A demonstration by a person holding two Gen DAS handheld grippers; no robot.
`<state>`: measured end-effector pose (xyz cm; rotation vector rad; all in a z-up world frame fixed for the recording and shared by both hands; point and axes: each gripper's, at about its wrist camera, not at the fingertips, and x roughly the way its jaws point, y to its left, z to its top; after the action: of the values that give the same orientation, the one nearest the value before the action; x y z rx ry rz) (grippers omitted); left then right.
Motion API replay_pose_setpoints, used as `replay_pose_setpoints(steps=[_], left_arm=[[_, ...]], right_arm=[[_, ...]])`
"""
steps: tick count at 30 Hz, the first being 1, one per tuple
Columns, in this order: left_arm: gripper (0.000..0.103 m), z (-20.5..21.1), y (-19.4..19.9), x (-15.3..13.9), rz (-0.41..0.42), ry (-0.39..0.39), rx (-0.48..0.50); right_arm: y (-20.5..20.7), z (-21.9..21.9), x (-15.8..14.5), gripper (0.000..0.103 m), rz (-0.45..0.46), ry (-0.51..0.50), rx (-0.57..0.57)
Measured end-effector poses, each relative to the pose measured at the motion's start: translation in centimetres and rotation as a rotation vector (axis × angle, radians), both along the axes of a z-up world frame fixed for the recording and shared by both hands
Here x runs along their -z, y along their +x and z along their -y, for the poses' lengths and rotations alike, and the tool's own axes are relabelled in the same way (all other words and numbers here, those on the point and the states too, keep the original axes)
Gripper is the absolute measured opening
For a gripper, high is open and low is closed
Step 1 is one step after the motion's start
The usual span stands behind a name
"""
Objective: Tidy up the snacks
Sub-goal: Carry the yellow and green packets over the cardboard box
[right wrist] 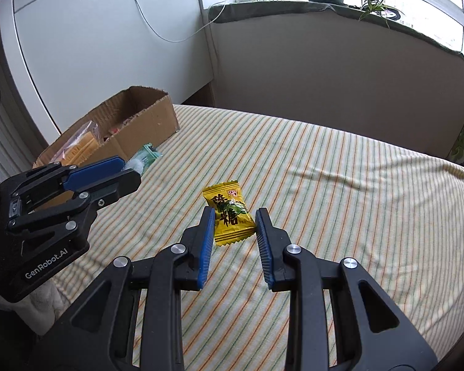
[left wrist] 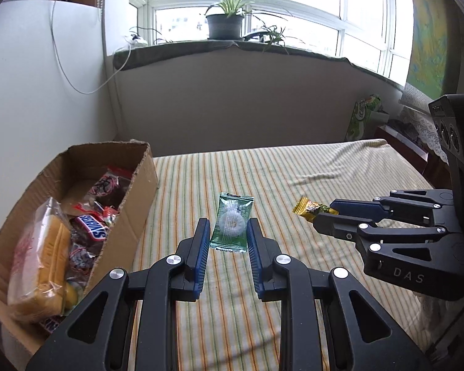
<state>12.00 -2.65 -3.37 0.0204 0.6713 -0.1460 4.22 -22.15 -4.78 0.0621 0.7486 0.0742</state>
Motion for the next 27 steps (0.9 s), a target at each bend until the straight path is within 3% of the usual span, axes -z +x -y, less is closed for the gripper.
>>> replay_pose_setpoints(steps=[15,27], left_arm=[[0.022,-3.9,-3.1,-2.6,0.093,-0.030,-0.053],[0.022,-11.8,-4.7,-3.1,0.125,-0.067,-0.214]], right_arm=[[1.1,-4.7,-4.1,0.028,0.086,0.015,-0.049],[4.6,-11.8,-4.6,0.028,0.097,0.053,-0.152]])
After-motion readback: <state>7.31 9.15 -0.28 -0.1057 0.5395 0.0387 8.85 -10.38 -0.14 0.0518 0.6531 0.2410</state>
